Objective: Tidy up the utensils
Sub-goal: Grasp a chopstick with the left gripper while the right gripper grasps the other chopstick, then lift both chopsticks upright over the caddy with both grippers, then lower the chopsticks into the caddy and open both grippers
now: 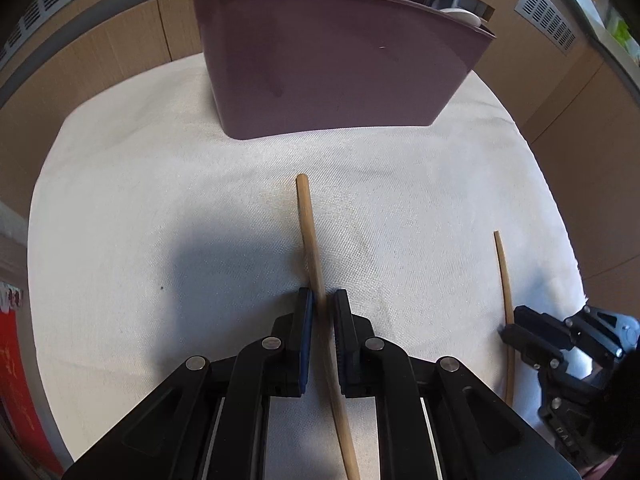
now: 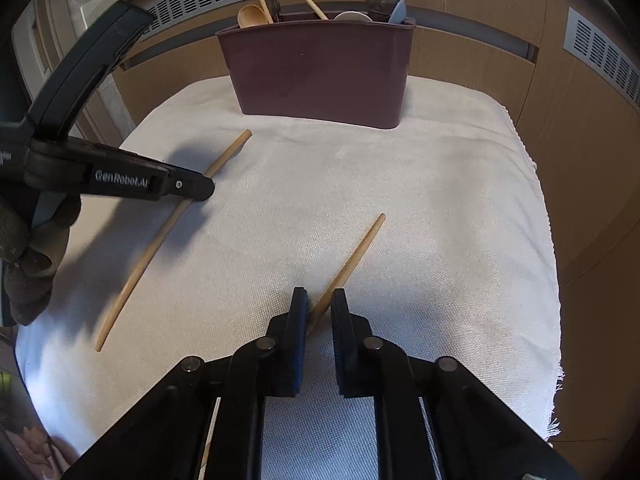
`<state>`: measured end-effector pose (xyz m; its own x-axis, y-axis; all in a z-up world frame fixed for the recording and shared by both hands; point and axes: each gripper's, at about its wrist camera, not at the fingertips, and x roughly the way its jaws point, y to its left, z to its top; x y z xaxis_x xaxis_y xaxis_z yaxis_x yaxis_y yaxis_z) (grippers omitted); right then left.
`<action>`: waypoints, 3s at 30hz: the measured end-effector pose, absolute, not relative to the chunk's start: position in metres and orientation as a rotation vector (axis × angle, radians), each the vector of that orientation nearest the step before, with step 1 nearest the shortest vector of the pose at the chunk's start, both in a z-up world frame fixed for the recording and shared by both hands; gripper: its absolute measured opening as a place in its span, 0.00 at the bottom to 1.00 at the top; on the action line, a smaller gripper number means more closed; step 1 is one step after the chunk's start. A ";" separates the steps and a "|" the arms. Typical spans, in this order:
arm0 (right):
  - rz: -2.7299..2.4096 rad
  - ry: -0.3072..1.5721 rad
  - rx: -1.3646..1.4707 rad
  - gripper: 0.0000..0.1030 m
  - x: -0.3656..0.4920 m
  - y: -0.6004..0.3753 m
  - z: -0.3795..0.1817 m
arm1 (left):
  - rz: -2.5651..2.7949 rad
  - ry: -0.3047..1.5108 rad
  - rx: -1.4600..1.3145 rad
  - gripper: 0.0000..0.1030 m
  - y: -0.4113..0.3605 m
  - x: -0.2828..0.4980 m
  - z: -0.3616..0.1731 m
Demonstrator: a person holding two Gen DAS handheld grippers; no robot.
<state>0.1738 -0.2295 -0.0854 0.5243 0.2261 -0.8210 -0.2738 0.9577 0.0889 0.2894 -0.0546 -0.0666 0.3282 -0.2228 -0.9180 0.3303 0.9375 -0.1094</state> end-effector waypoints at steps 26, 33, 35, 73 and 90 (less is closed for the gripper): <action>0.194 1.148 0.112 0.26 0.208 -0.219 -0.086 | -0.456 0.888 -0.050 0.06 -0.011 0.188 -0.005; 0.230 1.100 -0.015 0.05 0.217 -0.194 -0.078 | -0.476 0.869 -0.119 0.06 0.002 0.187 -0.004; 0.241 1.033 -0.019 0.05 0.207 -0.197 -0.062 | -0.482 0.856 -0.130 0.06 0.006 0.185 -0.001; 0.201 0.128 0.037 0.06 0.292 -0.226 0.188 | -0.385 0.285 -0.094 0.06 -0.020 0.300 0.221; 0.200 0.302 0.031 0.06 0.375 -0.213 0.079 | -0.404 0.499 -0.117 0.06 -0.032 0.393 0.110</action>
